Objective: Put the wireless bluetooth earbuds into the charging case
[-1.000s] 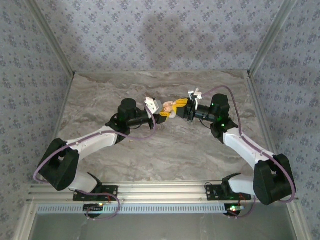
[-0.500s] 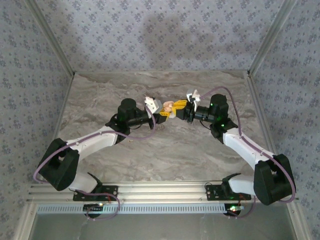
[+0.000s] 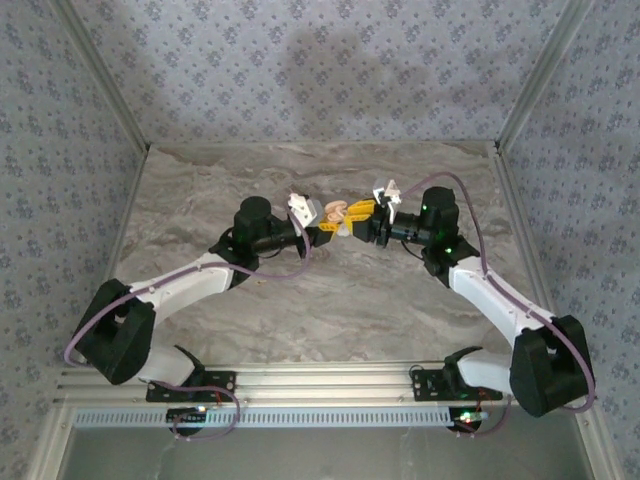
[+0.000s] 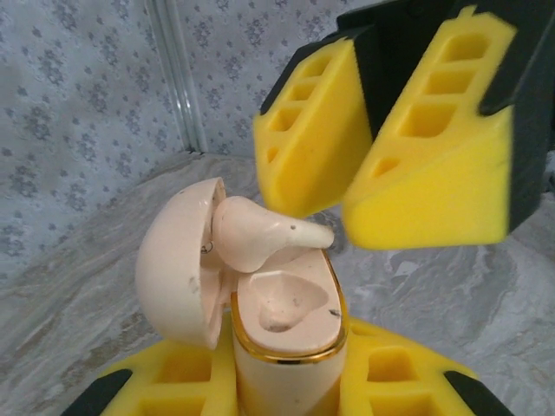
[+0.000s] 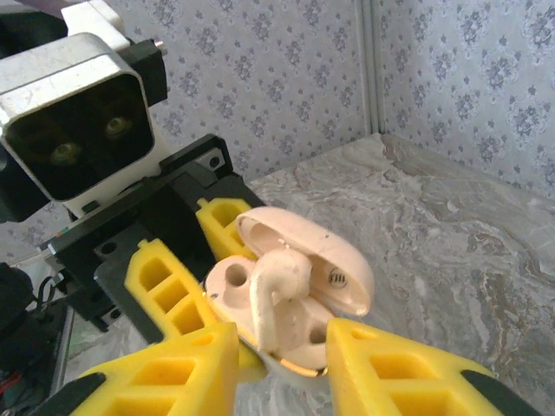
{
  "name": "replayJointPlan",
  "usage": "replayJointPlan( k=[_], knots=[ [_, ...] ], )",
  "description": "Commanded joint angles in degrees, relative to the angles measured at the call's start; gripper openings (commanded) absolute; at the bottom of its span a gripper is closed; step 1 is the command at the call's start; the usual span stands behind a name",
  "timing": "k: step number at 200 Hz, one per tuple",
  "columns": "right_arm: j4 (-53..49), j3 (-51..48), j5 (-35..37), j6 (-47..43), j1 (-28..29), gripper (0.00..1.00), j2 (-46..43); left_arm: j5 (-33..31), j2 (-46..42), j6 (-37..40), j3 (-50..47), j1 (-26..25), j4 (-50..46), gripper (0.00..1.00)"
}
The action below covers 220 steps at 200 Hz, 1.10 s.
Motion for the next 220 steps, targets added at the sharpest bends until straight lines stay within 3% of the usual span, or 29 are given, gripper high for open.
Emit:
replayJointPlan(
  k=[1,41,90,160,220],
  knots=[
    [-6.8,3.5,-1.1,-2.8,0.5,0.37,-2.4,-1.5,-2.1,3.5,2.0,-0.3,-1.2,0.19],
    [-12.5,5.8,0.4,-4.4,0.5,0.39,-3.5,-2.1,-2.2,4.3,1.8,-0.4,-2.7,0.18],
    [-35.1,15.0,9.5,-17.0,4.6,0.37,-2.8,-3.6,-2.7,8.6,2.0,-0.3,-6.9,0.18],
    [-36.6,17.8,15.8,-16.3,6.8,0.36,0.7,-3.8,-3.1,9.4,2.0,-0.3,-8.1,0.18],
    [-35.3,19.4,15.3,-15.1,7.3,0.38,3.5,-3.8,-3.3,9.4,1.9,-0.3,-8.4,0.18]
  ],
)
